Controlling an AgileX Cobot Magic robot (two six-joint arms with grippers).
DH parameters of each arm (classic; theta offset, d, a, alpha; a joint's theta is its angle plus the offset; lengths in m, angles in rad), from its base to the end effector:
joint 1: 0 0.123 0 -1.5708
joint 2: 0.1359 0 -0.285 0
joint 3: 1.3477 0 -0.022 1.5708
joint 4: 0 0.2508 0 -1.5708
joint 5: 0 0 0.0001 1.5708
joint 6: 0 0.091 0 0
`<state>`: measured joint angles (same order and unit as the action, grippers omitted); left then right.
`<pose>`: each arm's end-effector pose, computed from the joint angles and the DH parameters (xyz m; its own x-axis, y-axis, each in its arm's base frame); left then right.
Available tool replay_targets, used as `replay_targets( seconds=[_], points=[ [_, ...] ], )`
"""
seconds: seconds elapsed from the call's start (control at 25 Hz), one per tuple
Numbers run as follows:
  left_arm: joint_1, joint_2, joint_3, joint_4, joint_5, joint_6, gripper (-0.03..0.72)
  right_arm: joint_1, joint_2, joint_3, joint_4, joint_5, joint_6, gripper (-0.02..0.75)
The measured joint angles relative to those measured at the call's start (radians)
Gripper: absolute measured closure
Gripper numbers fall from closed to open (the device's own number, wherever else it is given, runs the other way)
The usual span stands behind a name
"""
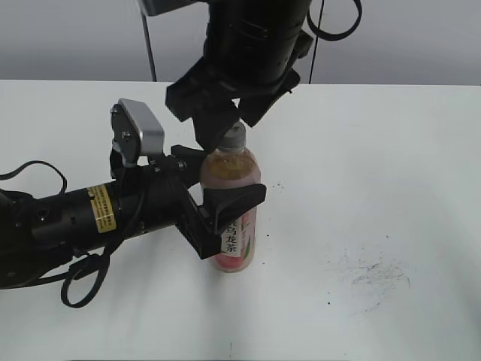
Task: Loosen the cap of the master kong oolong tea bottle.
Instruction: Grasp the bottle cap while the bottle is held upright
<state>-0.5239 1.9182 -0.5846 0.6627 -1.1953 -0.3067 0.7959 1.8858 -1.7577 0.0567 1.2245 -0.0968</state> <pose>0.2399 -0.1987 0.1342 -0.1453 0.0575 -0.9877 0.8973 0.4282 -0.1071 0.2785 0.2913 0.3046 -0.6090 -0.7325 -0.3042 -0.7742 0.6323 0.0273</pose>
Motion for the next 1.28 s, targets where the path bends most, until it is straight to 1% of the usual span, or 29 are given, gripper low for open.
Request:
replay_targets(
  seconds=[0.28, 0.6, 0.76, 0.84, 1.0, 1.28],
  points=[
    [0.0, 0.0, 0.0, 0.0, 0.0, 0.0, 0.239, 0.0, 0.001, 0.0, 0.001, 0.0, 0.024, 0.42],
    [0.0, 0.0, 0.0, -0.001, 0.002, -0.001, 0.239, 0.0, 0.017, -0.001, -0.01, -0.001, -0.011, 0.46],
    [0.0, 0.0, 0.0, -0.005, 0.002, -0.003, 0.239, 0.0, 0.018, -0.001, -0.022, -0.002, -0.109, 0.46],
    [0.0, 0.0, 0.0, -0.005, 0.002, -0.003, 0.239, 0.0, 0.018, -0.002, -0.022, -0.002, -0.222, 0.46],
    [0.0, 0.0, 0.0, -0.005, 0.002, -0.003, 0.239, 0.0, 0.018, -0.003, -0.013, -0.002, -0.582, 0.46],
    [0.0, 0.0, 0.0, -0.004, 0.002, -0.001, 0.239, 0.0, 0.018, -0.004, -0.012, 0.007, -1.332, 0.458]
  ],
)
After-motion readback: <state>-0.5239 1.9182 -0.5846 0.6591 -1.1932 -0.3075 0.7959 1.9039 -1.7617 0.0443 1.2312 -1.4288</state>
